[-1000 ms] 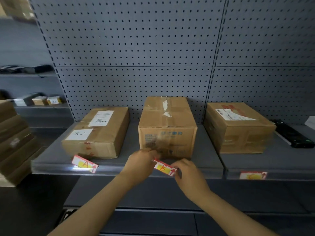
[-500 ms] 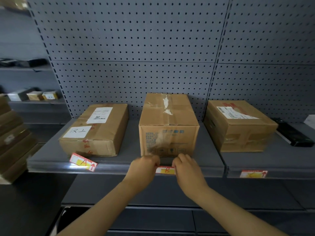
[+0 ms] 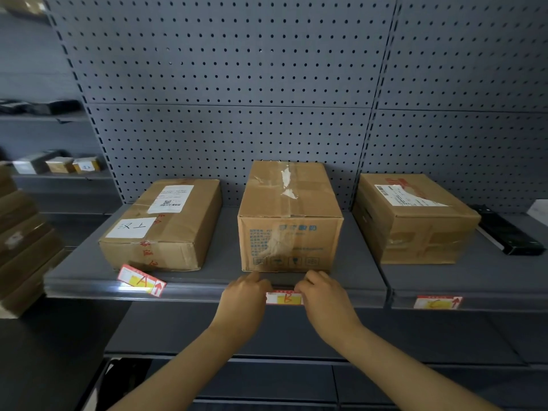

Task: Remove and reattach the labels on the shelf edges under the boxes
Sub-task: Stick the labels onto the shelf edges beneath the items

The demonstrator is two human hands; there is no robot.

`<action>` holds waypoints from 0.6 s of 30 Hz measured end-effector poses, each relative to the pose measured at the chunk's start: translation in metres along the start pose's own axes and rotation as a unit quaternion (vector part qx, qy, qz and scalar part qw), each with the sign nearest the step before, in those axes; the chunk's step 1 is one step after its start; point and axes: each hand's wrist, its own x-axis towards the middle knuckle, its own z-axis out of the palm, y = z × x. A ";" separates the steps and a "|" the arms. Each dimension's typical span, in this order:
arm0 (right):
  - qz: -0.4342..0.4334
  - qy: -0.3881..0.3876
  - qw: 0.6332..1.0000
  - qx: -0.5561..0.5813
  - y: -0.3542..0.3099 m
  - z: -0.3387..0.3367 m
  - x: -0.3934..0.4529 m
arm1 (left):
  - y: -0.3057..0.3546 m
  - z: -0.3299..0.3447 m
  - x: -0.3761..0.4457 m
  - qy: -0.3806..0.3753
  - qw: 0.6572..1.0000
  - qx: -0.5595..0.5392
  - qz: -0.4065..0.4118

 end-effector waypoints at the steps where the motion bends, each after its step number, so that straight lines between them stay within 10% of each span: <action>1: -0.001 0.006 1.000 0.010 0.001 0.000 -0.001 | 0.000 0.000 -0.001 0.001 1.000 -0.002 0.000; 18: -0.010 0.044 0.987 0.156 0.021 -0.011 -0.012 | 0.003 0.000 -0.010 0.010 1.000 0.020 0.016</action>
